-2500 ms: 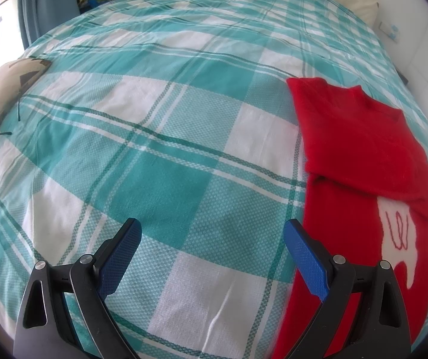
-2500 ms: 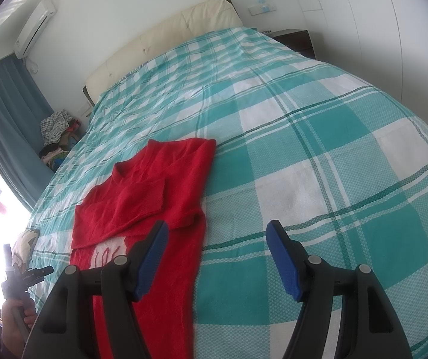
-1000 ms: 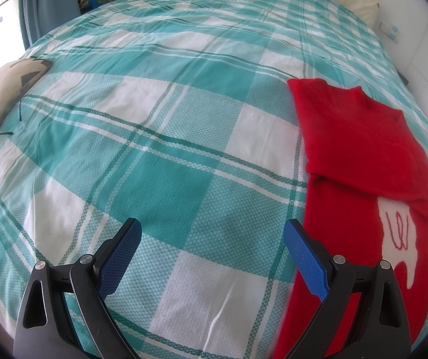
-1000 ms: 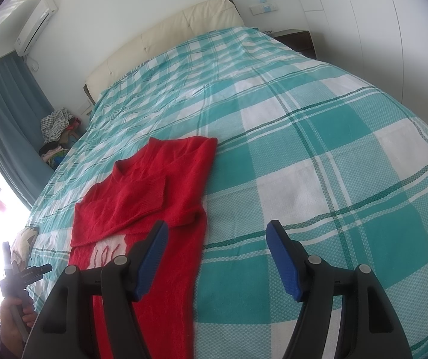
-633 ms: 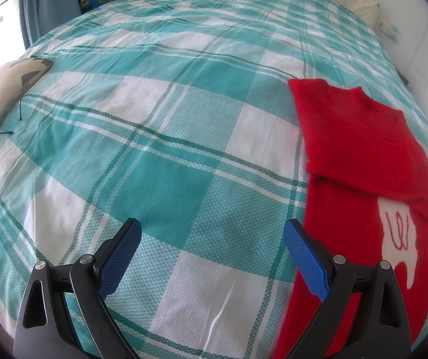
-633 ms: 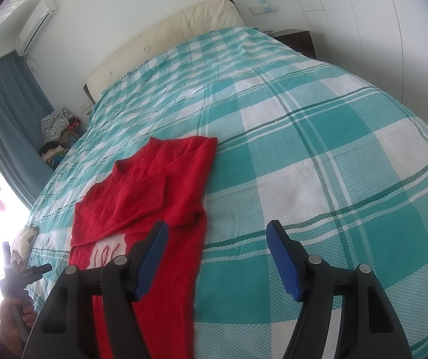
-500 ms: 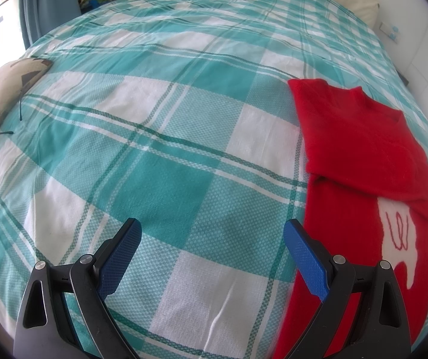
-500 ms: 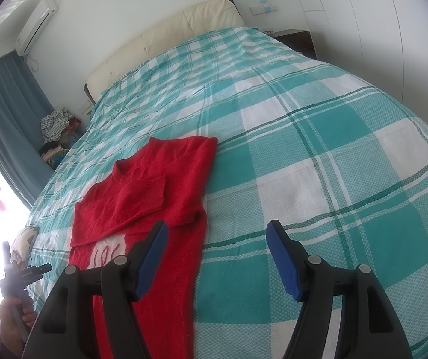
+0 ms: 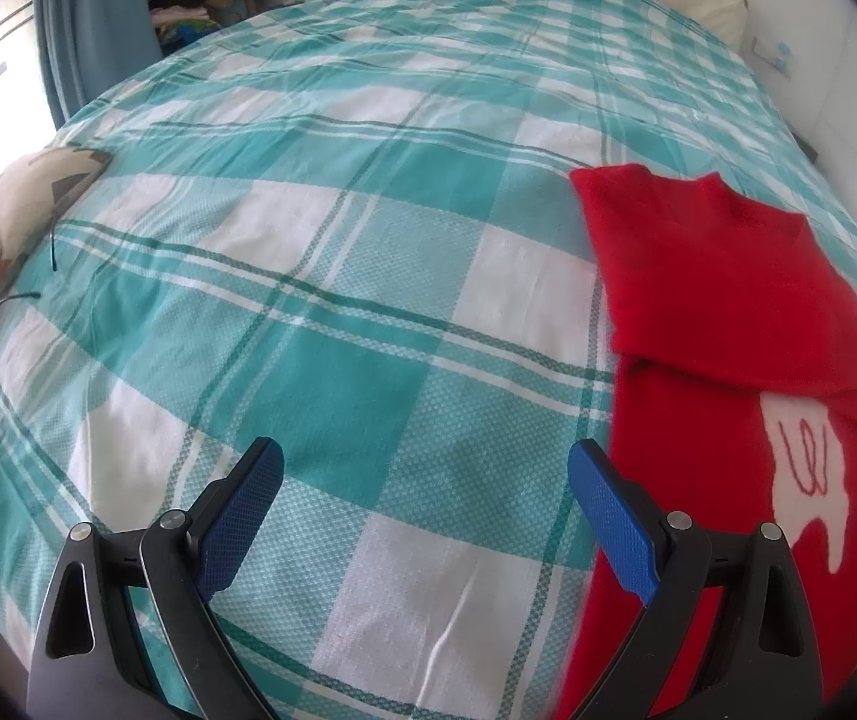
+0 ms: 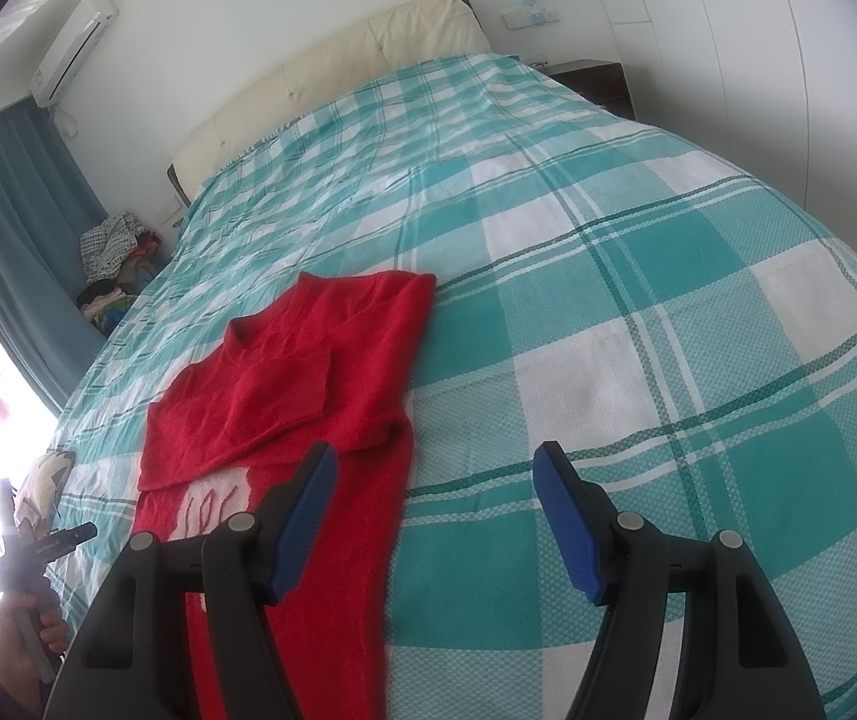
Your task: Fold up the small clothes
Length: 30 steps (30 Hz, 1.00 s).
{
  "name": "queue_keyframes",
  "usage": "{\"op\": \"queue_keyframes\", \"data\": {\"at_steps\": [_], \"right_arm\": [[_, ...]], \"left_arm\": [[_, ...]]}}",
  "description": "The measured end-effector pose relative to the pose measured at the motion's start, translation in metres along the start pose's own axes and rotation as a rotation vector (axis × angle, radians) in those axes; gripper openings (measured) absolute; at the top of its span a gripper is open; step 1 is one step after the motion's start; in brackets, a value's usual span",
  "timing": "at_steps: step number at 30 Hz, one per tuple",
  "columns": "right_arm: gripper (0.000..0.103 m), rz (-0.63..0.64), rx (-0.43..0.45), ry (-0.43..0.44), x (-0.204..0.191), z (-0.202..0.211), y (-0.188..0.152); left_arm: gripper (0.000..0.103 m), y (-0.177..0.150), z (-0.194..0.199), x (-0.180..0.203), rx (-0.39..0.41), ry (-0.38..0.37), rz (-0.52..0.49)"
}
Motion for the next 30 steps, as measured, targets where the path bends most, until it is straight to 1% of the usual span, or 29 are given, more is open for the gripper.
{"op": "queue_keyframes", "data": {"at_steps": [10, 12, 14, 17, 19, 20, 23, 25, 27, 28, 30], "right_arm": [[0.067, 0.008, 0.002, -0.017, 0.002, 0.001, 0.001], [0.067, 0.029, -0.001, -0.036, 0.000, 0.005, -0.002], [0.067, 0.039, -0.021, -0.030, -0.004, 0.011, -0.012], [0.067, 0.014, -0.085, 0.050, -0.013, 0.023, -0.041], [0.067, 0.030, -0.133, 0.103, -0.026, 0.033, -0.065], [0.067, 0.049, -0.155, 0.125, -0.034, 0.038, -0.076], [0.067, 0.114, -0.224, 0.166, -0.057, 0.047, -0.111], [0.067, 0.142, -0.287, 0.160, -0.066, 0.048, -0.132], [0.067, 0.128, -0.345, 0.160, -0.067, 0.046, -0.151], [0.067, 0.110, -0.361, 0.168, -0.065, 0.046, -0.158], [0.067, 0.088, -0.367, 0.183, -0.064, 0.046, -0.165]], "left_arm": [[0.097, -0.004, 0.002, -0.001, 0.005, 0.009, -0.010], [0.097, -0.013, 0.005, -0.002, -0.022, -0.007, -0.032], [0.097, -0.029, 0.011, -0.005, -0.076, -0.066, -0.049], [0.097, -0.067, 0.023, -0.012, -0.167, -0.198, -0.042], [0.096, -0.093, 0.029, -0.015, -0.210, -0.257, -0.057], [0.096, -0.105, 0.034, -0.014, -0.214, -0.274, -0.075], [0.094, -0.133, 0.053, -0.005, -0.180, -0.301, -0.171], [0.087, -0.146, 0.061, -0.001, -0.175, -0.322, -0.209], [0.073, -0.157, 0.065, 0.002, -0.189, -0.336, -0.228], [0.069, -0.162, 0.066, 0.004, -0.193, -0.340, -0.233], [0.049, -0.168, 0.069, 0.008, -0.194, -0.349, -0.250]]}}
Point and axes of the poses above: each gripper's, at about its wrist camera, not at the fingertips, and z roughly against the way its jaws point, x to its right, y to its top, the point moved 1 cm from there along -z, roughly the way its jaws point, and after that the axes turned 9 degrees about z, right-handed, at the moved point
